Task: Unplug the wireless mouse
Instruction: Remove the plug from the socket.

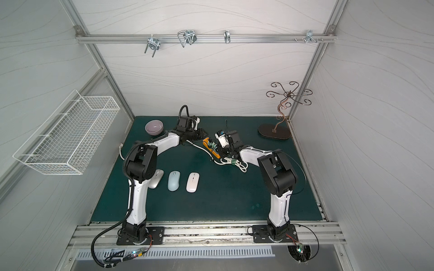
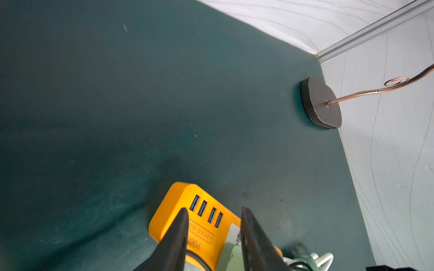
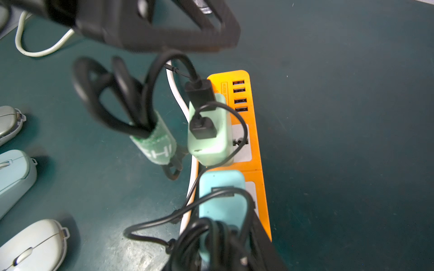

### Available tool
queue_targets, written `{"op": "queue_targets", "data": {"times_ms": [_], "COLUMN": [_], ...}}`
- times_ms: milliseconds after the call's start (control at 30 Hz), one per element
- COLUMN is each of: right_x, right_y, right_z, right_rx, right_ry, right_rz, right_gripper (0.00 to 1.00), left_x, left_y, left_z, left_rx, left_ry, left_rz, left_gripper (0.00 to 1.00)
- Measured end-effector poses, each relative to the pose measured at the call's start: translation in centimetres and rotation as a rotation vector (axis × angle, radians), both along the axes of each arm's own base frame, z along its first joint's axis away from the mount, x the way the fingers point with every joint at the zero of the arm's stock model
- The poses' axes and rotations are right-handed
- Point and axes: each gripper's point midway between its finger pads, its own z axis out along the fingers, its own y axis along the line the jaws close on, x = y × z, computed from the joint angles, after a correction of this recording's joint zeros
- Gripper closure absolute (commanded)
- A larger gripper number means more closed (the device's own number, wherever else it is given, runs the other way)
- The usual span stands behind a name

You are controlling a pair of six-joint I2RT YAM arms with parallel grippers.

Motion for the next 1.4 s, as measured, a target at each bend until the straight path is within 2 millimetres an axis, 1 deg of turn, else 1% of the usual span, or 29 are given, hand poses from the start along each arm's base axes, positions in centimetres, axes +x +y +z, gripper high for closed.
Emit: {"op": "queue_targets", "data": {"times_ms": [100,200,300,467,667,867,1400], "right_x": [0.0,0.0,-0.1,-0.1,-0.2,-0.4,-0.8], "right_y": [0.0,0.1,0.1,0.2,0.5,0.8,0.9], "right_z": [0.0,0.0,0.0,0.0,0.0,0.0,0.0], "right_rx": [-0.001,-0.003,-0.008,-0.015,-0.06,-0.125,-0.18], "right_ry": [0.0,-0.001,-0.002,-0.004,-0.025,-0.044,-0.05], "right_rz": [0.0,0.0,0.001,0.002,0.006,0.003,-0.003], "right_gripper": [1.0,1.0,1.0,1.0,1.0,1.0,1.0], "left_x": [-0.7,-1.4,-1.5,-1.5,-1.2,-1.2,-1.3], "left_y": [-0.7,-1.8,-2.3,-2.4,-1.9,-1.8,-1.9], "left_z": [-0.9,-1.1,-0.9,-1.0,-2.1,-2.2,-2.3], "left_rx": [-0.012,-0.024,-0.029,-0.033,-0.031,-0.026,-0.034], "left_ry": [0.029,0.039,0.03,0.037,0.066,0.073,0.085], "left_rz": [-0.023,-0.053,-0.059,-0.053,-0.02,-0.015,-0.011], "left_gripper": [0.6,0.6,0.6,0.62,0.64,0.63,0.63]}}
